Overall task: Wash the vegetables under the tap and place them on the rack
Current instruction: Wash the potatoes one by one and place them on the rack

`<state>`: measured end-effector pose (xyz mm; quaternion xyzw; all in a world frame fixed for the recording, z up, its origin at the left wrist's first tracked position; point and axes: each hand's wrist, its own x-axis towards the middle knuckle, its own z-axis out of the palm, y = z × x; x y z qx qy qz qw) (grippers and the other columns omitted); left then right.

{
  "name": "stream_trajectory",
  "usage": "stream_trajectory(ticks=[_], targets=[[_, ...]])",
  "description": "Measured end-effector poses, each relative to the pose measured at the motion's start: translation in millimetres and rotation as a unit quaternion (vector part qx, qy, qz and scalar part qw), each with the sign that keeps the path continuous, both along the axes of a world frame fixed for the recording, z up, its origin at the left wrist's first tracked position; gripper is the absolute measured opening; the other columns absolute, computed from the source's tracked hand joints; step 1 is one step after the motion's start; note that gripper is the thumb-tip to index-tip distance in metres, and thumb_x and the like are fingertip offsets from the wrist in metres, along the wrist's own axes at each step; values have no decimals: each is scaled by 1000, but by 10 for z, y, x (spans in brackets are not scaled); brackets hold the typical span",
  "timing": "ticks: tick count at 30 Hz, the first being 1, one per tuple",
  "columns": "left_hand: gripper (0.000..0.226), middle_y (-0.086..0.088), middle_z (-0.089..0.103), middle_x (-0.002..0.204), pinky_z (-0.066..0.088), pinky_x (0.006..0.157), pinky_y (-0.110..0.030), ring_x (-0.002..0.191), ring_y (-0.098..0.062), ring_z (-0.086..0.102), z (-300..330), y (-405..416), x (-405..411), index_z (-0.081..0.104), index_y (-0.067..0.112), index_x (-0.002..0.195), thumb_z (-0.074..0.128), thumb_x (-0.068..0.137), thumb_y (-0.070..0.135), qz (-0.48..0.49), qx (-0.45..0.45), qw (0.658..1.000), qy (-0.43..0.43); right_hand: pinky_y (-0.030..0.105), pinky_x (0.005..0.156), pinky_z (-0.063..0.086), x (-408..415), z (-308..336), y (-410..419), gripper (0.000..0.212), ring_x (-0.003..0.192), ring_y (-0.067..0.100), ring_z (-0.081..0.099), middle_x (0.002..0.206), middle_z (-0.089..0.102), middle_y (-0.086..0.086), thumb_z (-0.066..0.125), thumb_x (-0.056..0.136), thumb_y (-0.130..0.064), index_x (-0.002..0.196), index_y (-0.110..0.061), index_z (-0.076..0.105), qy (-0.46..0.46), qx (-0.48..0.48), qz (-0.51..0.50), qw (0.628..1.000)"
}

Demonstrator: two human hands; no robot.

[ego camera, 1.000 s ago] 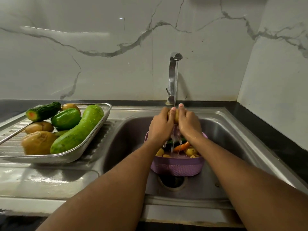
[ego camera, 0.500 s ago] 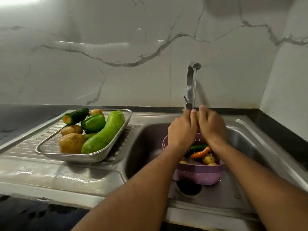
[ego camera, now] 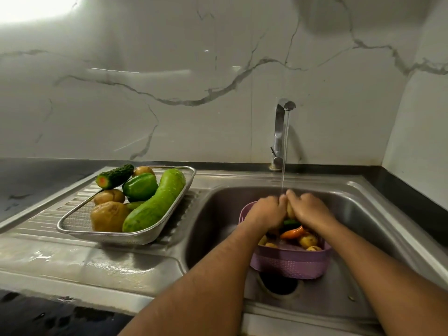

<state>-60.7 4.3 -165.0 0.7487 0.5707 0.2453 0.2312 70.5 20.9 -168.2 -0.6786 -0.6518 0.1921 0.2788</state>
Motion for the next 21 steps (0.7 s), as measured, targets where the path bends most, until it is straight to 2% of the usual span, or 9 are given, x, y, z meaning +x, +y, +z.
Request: stream_trajectory(ticks=[1,2,3,5,8,11,15,19,21], targets=[[39,-17,67,116,55,90,-42,103,-32,67,-38,19,-35,59,8,128,32,111,31,-17,-60,997,50,33,69,43,54,-75,20,54,75,17,62,82,67,6,35,107,-54,83,-16,65,-56,-48,8,997],[36,-18,66,117,57,89,-43,103,-34,68,-54,15,-53,59,8,130,37,109,28,-32,-97,993,55,34,70,44,99,-121,38,53,76,17,62,81,67,5,36,107,-54,84,-16,65,-97,-63,10,993],[34,-16,67,116,58,90,-44,102,-33,68,-34,12,-57,59,10,131,45,105,27,-48,-111,992,26,34,71,44,116,-112,46,54,76,17,62,80,67,4,35,107,-54,84,-16,65,-109,-55,2,992],[37,-10,67,114,57,93,-43,102,-27,66,52,-13,-26,60,14,128,61,95,30,-75,-73,995,-1,35,71,43,132,-50,54,57,75,17,60,79,65,5,32,107,-56,84,-15,64,-73,-28,-28,997],[36,-2,64,100,53,82,-33,90,-18,61,142,-36,-28,63,15,118,75,89,34,-63,29,996,64,35,70,47,101,-31,74,63,75,21,63,79,67,7,31,106,-60,83,-13,65,-36,-17,-15,999],[34,2,62,92,56,80,-33,83,-15,60,175,-34,-70,65,18,109,80,85,37,-21,95,990,105,32,65,48,35,-20,35,67,69,22,67,74,69,11,29,106,-61,87,-8,66,55,-30,40,997],[31,0,63,98,57,85,-33,87,-15,61,314,-48,-98,65,18,112,78,86,29,31,103,992,66,30,58,48,42,55,-23,70,53,21,65,63,69,9,27,107,-60,83,-8,67,110,33,40,993],[50,-2,61,118,47,80,-26,96,-11,55,598,-18,-346,62,17,130,81,85,29,75,124,988,48,29,54,47,68,-11,-50,64,43,17,61,62,70,8,27,109,-52,88,-11,70,113,32,74,990],[57,-3,65,125,50,83,-26,101,-11,58,807,-10,-607,60,15,137,82,86,30,93,119,988,42,30,56,49,72,-36,-38,62,43,17,63,64,71,8,28,110,-51,88,-11,71,116,17,74,990]])
